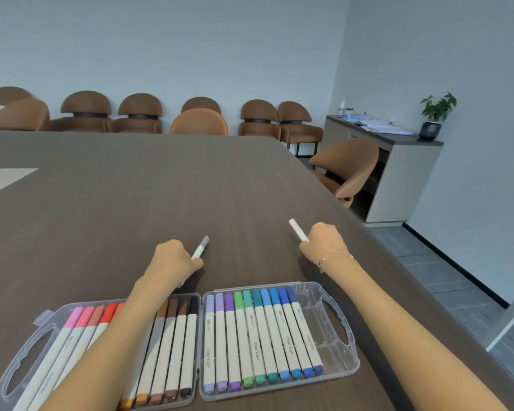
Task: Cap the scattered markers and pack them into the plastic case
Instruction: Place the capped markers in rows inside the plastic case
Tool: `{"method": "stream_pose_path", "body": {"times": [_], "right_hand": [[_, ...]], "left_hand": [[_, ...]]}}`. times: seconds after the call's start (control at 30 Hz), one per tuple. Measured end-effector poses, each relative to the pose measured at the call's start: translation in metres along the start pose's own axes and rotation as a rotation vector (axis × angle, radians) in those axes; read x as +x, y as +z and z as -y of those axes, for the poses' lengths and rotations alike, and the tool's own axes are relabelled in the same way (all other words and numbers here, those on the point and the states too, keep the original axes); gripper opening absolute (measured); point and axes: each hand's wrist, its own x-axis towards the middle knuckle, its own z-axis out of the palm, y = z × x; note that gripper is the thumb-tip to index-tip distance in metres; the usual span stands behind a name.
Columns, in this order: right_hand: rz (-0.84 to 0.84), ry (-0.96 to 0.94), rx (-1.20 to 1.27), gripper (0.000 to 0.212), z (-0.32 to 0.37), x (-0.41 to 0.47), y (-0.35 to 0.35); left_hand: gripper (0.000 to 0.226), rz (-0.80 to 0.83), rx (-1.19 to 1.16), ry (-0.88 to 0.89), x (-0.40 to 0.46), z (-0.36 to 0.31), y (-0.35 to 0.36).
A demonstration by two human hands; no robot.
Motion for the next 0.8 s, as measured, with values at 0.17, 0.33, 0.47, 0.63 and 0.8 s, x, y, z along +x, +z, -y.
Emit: {"method": "stream_pose_path", "body": {"times": [0.17,0.33,0.47,0.63,0.8], "right_hand": [[0.32,-0.109,0.31,0.032,-0.01,-0.078,-0.039],[0.343,-0.314,0.196,0.045,-0.03,-0.137,-0.01],[0.304,-0.402,0.098,0.043,-0.043,-0.134,-0.004],[0.273,-0.595,0.017,0.035,-0.05,-0.124,-0.006],[0.216,-0.593,0.154,0.014,-0.054,-0.115,-0.005]], "left_hand": [[0.032,0.039,-0.133,0.039,-0.01,-0.015,-0.021],[0.029,0.203,-0.237,0.057,-0.028,-0.025,-0.038],[0.029,0.257,-0.265,0.093,-0.038,-0.031,-0.047],[0.027,0.284,-0.263,0.116,-0.043,-0.033,-0.048],[0.023,0.313,-0.241,0.136,-0.047,-0.039,-0.04]]}}
